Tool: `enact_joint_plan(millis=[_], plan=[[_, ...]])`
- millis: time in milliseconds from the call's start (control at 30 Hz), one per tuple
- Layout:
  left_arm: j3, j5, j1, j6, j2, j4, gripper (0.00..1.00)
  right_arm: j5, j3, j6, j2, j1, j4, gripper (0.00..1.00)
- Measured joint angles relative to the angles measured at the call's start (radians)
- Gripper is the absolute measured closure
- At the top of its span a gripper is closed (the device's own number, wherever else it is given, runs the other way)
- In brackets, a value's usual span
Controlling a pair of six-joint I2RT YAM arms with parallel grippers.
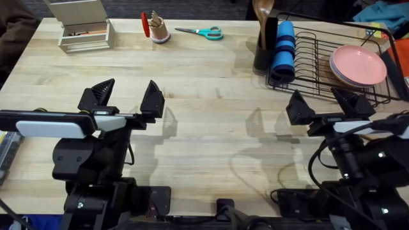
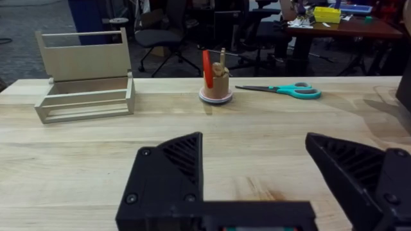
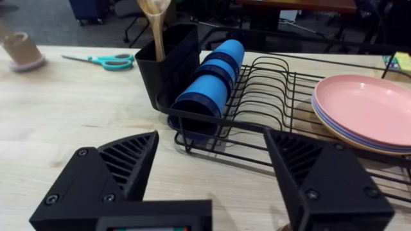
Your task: Pick up the spoon on the table one by one and put them onto the rack
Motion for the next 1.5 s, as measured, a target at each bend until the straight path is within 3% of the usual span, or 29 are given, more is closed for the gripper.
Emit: enact_joint_plan(millis=[700,833,967,1133,1500], plan=[[0.0,0.0,0.0,0.0,0.0,-0.004,0.007,0.008,0.01,-0.011,0.0,0.0,-0.031,0.008],[0.038,0.0,0.0,0.0,0.0,-0.107,0.008,0.005,0.05,-0.008,0.0,0.0,-0.116,0.008],[0.154,0.0,0.0,-0.001,0.023,-0.238,0.007,0.005,0.163,-0.007,0.014,0.0,-0.326,0.008],[0.336,0.0,0.0,-0.001,0.118,-0.342,0.008,0.005,0.355,-0.007,0.103,0.0,-0.43,0.008],[0.689,0.0,0.0,-0.001,0.472,-0.396,0.007,0.005,0.761,-0.006,0.495,0.0,-0.534,0.008]])
